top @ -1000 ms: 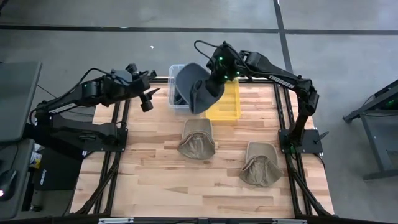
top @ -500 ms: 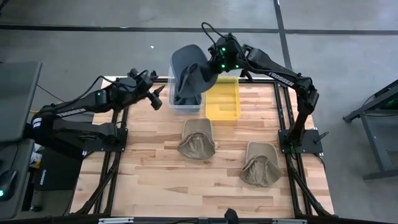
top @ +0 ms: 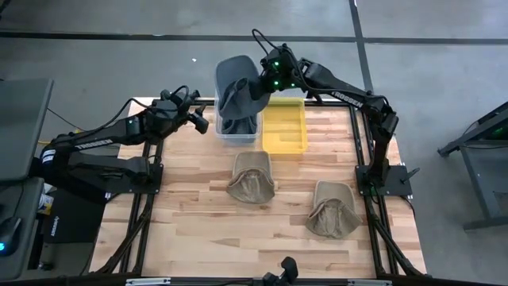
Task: Pick & Place hat
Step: Put the black cap into the transparent bin
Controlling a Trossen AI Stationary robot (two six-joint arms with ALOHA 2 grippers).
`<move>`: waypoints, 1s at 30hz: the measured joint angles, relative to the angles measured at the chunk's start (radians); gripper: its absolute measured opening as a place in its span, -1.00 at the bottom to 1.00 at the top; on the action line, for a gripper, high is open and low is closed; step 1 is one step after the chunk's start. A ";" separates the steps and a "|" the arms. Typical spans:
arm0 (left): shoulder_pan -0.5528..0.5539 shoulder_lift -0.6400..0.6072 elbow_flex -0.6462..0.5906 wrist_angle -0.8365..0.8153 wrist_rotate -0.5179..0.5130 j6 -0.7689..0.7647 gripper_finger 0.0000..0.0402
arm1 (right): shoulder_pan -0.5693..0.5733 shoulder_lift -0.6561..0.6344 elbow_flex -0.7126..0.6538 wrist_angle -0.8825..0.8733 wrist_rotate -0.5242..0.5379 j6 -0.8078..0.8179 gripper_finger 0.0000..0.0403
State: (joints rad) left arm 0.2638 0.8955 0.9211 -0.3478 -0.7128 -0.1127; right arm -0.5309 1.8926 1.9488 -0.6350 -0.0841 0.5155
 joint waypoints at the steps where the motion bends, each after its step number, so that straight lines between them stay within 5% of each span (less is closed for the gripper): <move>1: 0.000 0.007 0.000 -0.003 -0.013 -0.004 0.04 | -0.003 0.000 0.000 0.005 0.001 0.008 -0.96; 19: 0.000 -0.043 0.001 -0.079 -0.173 -0.025 0.04 | -0.025 0.045 0.000 -0.028 -0.046 0.247 -0.96; 30: 0.000 -0.089 0.001 -0.109 -0.173 -0.032 0.04 | 0.008 0.132 0.000 -0.009 -0.098 0.402 -0.96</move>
State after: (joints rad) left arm 0.2634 0.8060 0.9216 -0.4565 -0.8854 -0.1445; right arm -0.5231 2.0249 1.9491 -0.6436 -0.1818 0.9175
